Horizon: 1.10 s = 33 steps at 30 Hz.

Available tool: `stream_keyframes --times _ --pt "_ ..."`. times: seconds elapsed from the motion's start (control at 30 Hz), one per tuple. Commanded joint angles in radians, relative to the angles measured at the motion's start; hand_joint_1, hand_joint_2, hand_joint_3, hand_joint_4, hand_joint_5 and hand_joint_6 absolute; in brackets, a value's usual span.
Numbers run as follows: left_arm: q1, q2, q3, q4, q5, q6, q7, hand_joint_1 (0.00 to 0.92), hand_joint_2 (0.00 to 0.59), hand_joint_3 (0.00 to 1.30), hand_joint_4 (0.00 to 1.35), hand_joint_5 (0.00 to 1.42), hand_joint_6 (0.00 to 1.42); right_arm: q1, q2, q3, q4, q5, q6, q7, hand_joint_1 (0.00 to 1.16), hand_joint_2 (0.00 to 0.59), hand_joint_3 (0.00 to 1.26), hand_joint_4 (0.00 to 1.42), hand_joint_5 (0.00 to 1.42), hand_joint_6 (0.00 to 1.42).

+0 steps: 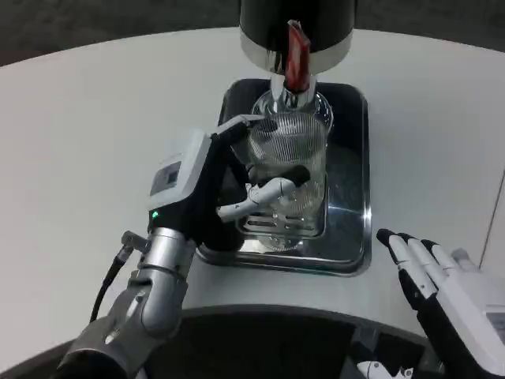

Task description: Grasp the cup under the faucet to collect the drink, then remove the cup.

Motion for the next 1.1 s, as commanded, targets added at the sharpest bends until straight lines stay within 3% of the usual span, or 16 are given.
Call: stream_keyframes --times 0.03,0.27,0.5,0.67,0.9,1.1 --pt "0.036 0.011 -0.020 0.044 0.005 0.026 -0.072 0.184 0.124 0.36 0.34 0.77 1.22 0.012 0.007 0.003 -0.001 0.002 -0.003 -0.007 0.49 0.327 0.00 0.00 0.00 0.00" --pt "0.034 0.014 -0.012 0.055 -0.010 0.007 -0.105 0.103 0.051 0.31 0.30 0.72 1.18 0.006 0.007 0.002 0.005 0.007 -0.003 -0.010 0.49 0.330 0.00 0.00 0.00 0.00" --pt "0.038 0.014 -0.011 0.056 -0.024 -0.010 -0.119 0.060 0.020 0.30 0.28 0.68 1.12 0.006 0.004 -0.003 0.006 0.015 -0.005 -0.013 0.49 0.331 0.00 0.00 0.00 0.00" --pt "0.051 0.022 -0.003 0.045 -0.039 -0.036 -0.127 0.012 0.000 0.25 0.23 0.59 0.95 0.010 0.000 -0.008 0.006 0.022 -0.007 -0.016 0.50 0.331 0.00 0.00 0.00 0.00" --pt "0.116 0.064 0.026 -0.028 -0.041 -0.061 -0.097 0.000 0.000 0.20 0.16 0.46 0.72 0.007 -0.004 -0.007 0.016 0.026 -0.012 -0.018 0.50 0.327 0.00 0.00 0.00 0.00" --pt "0.175 0.107 0.069 -0.111 -0.055 -0.070 -0.089 0.000 0.000 0.20 0.15 0.43 0.62 -0.005 -0.004 0.000 0.026 0.024 -0.009 -0.013 0.51 0.324 0.00 0.00 0.00 0.00"
